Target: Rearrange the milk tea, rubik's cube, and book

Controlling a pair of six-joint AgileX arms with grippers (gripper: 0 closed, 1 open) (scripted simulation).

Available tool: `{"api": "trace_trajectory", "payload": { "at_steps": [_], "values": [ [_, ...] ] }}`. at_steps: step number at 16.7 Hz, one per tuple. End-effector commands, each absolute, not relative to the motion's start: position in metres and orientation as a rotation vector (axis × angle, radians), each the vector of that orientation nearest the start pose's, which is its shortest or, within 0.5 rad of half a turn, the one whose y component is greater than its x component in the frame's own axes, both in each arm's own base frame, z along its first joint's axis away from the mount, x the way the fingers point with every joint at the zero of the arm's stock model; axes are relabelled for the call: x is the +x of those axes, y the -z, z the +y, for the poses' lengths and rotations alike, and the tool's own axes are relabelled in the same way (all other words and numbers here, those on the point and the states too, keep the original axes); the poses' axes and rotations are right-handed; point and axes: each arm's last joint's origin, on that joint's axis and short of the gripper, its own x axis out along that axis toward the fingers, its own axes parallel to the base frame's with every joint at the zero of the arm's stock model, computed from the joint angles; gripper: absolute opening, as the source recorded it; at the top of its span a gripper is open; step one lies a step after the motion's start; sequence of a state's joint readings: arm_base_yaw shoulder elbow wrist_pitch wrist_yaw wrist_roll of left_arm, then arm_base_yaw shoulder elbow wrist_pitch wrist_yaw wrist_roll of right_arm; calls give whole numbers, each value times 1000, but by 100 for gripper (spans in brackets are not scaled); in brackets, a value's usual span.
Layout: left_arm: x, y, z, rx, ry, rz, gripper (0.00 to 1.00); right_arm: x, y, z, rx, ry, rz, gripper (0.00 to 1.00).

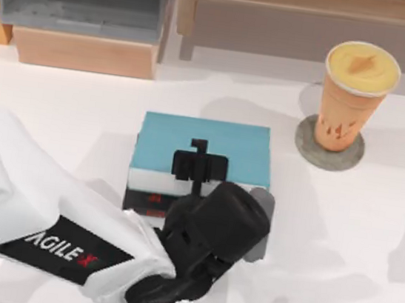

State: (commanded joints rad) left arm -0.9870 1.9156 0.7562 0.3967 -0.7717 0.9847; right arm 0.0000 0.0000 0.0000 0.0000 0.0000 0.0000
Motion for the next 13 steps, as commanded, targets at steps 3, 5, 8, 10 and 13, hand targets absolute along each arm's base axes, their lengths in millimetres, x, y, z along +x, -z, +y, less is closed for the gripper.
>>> {"api": "trace_trajectory", "payload": {
  "at_steps": [3, 5, 8, 10, 13],
  "values": [
    [202, -85, -265, 1541, 439, 379, 68, 106, -160, -1, 0, 0, 0, 100],
    [202, -85, -265, 1541, 439, 379, 83, 106, -160, -1, 0, 0, 0, 100],
    [202, -85, -265, 1541, 439, 379, 100, 106, -160, -1, 0, 0, 0, 100],
    [202, -85, -265, 1541, 439, 379, 100, 106, -160, -1, 0, 0, 0, 100],
    [202, -85, -265, 1541, 439, 379, 100, 106, -160, -1, 0, 0, 0, 100]
  ]
}}
